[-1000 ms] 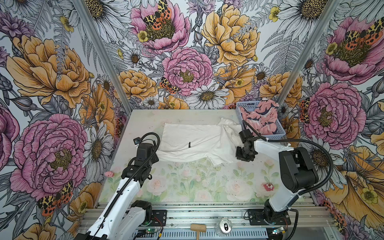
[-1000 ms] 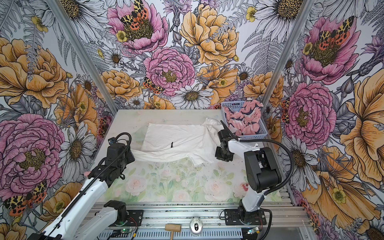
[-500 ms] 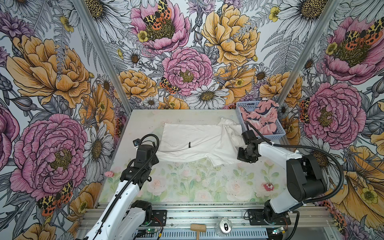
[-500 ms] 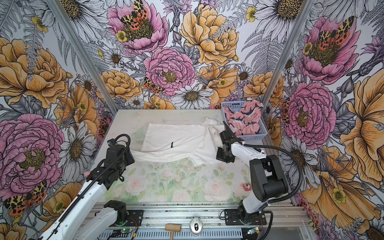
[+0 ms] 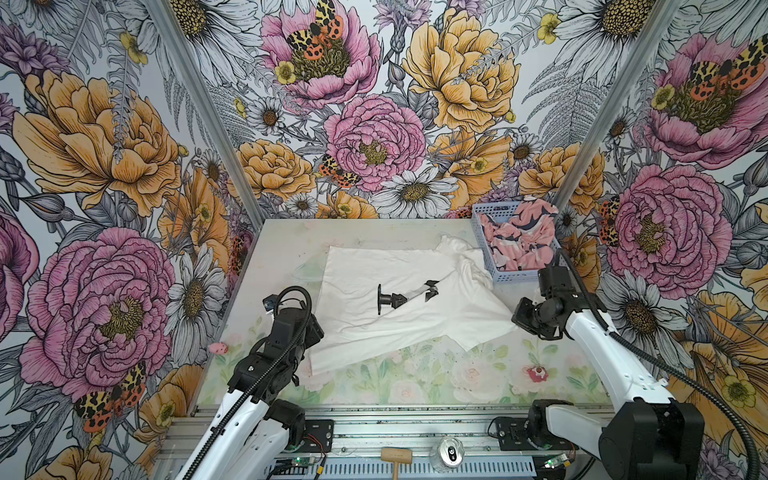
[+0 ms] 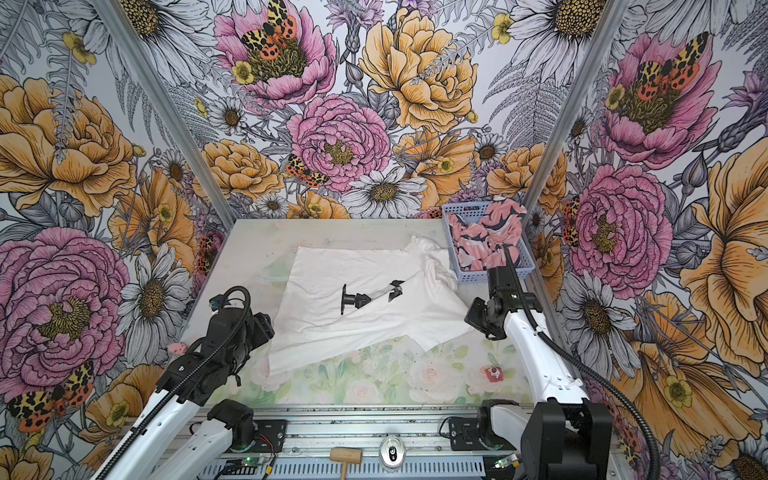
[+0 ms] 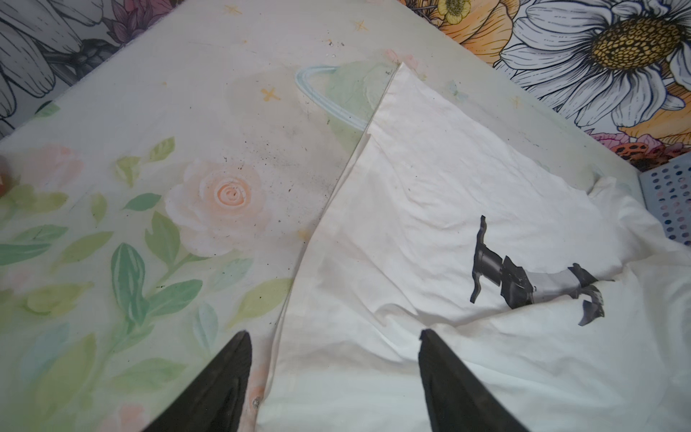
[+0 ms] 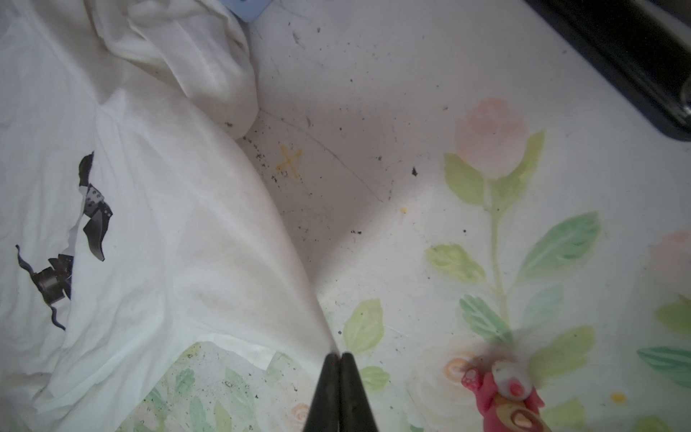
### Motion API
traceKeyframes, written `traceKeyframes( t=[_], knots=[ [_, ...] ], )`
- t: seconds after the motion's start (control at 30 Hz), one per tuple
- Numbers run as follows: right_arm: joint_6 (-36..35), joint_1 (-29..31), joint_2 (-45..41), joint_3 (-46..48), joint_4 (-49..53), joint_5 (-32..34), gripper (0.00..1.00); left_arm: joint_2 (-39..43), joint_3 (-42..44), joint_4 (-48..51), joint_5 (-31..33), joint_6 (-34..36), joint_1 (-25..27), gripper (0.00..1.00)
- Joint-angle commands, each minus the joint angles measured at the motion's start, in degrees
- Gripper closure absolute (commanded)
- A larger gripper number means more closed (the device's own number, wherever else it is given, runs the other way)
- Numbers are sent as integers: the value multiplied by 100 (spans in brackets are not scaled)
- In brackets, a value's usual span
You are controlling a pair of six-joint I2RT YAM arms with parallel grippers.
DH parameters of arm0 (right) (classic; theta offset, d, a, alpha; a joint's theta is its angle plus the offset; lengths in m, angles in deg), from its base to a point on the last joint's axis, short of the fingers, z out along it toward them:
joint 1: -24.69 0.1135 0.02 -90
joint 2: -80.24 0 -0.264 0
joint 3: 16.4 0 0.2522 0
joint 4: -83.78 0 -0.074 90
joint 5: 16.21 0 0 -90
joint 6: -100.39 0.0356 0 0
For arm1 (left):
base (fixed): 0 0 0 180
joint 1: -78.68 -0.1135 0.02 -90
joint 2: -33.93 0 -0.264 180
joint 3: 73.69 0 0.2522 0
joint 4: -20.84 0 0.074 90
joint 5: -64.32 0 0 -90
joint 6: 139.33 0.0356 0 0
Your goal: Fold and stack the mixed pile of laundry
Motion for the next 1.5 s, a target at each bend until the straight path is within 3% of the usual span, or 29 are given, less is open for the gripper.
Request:
traceKeyframes(
  t=[0.0,0.3,0.63,0.87,0.97,1.1,1.47],
  knots=[
    [-138,-132,75,-265,132,212,100,-311,158,196,10,-337,10,29],
    [-343,-263,316,-448,106,-15,100,-933,712,358,-1105,-1554,160,51],
    [-342,-271,302,-477,62,-194,100,-1678,679,891,-994,-2443,851,70],
    [-351,-271,308,-516,57,-255,100,-1828,620,967,-907,-2465,726,70],
    [-342,-277,314,-612,59,-276,100,-1929,648,988,-1288,-2637,729,60],
    [-380,-308,353,-806,66,-191,100,-1900,780,957,-1438,-2936,780,55],
    [-568,-473,633,-1146,70,-215,100,-1977,1002,536,-1566,-3290,1024,66]
  ],
)
